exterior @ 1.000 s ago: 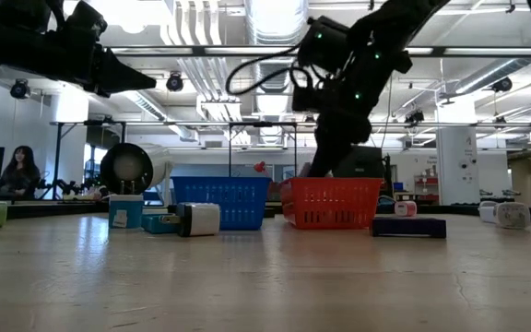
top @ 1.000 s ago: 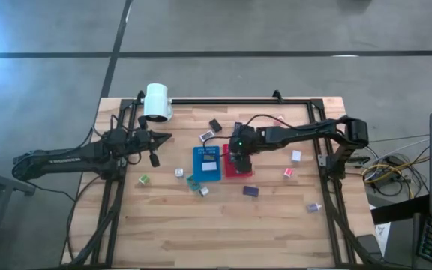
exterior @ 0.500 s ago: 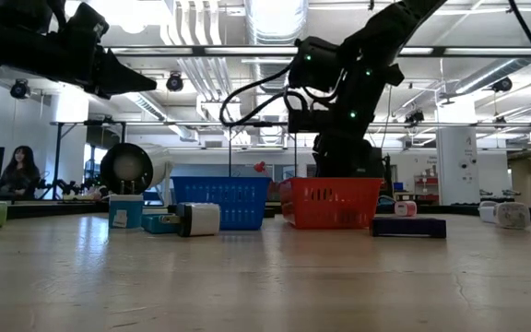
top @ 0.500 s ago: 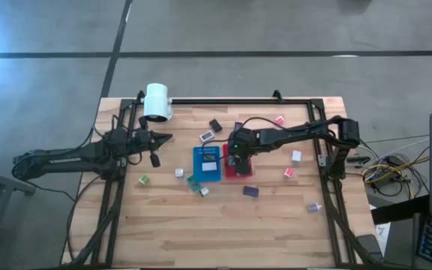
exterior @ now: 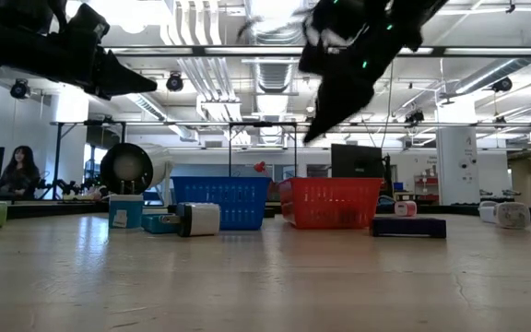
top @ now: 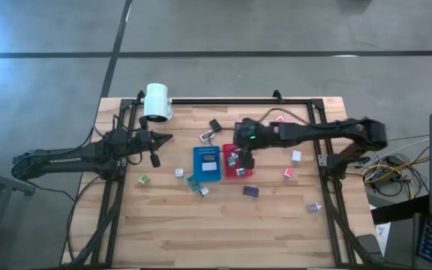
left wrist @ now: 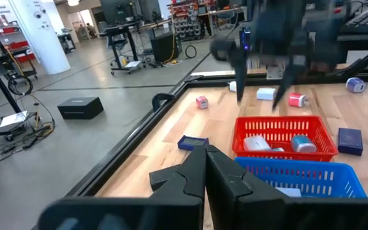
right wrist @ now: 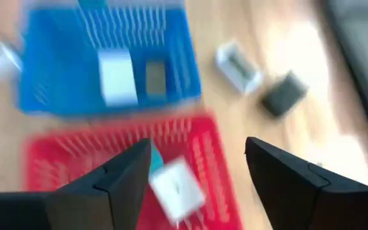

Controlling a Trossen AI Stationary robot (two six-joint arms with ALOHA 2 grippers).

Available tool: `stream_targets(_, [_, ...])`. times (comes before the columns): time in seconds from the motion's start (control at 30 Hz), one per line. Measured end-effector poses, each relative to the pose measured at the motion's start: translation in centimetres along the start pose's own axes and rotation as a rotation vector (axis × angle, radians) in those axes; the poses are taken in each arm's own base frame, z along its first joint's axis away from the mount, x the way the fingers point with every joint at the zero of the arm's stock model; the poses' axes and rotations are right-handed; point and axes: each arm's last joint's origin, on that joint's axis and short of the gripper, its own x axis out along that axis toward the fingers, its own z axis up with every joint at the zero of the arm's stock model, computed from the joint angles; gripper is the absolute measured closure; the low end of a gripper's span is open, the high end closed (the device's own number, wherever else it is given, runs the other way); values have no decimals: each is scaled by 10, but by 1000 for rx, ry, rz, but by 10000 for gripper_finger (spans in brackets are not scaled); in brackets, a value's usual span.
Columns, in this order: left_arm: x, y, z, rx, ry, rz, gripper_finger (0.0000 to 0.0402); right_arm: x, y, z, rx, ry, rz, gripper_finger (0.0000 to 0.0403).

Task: Pick & Place Office items
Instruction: Put the black digital clock into the blue bin

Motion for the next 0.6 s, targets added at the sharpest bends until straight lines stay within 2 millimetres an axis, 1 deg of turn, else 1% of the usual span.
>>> stream_targets(0.1, [0, 0, 0, 0, 2, 0, 390, -33, -1, 1, 1, -216, 52, 173])
stream_targets(0.17, [0, 0, 0, 0, 3, 0, 390, -54, -1, -3, 2, -338, 75, 183])
stream_targets(0.27, [0, 0, 0, 0, 3, 0, 390, -83, -1, -16, 7, -475, 67, 199])
stream_targets(0.37, [0, 0, 0, 0, 3, 0, 390, -110, -2, -32, 6, -594, 51, 223])
stream_targets(0.5, [0, 0, 0, 1, 3, 0, 390, -133, 0, -60, 2, -751, 50, 273])
stream_targets(0.6, [0, 0, 0, 1, 3, 0, 390, -142, 2, -83, -2, -844, 48, 315])
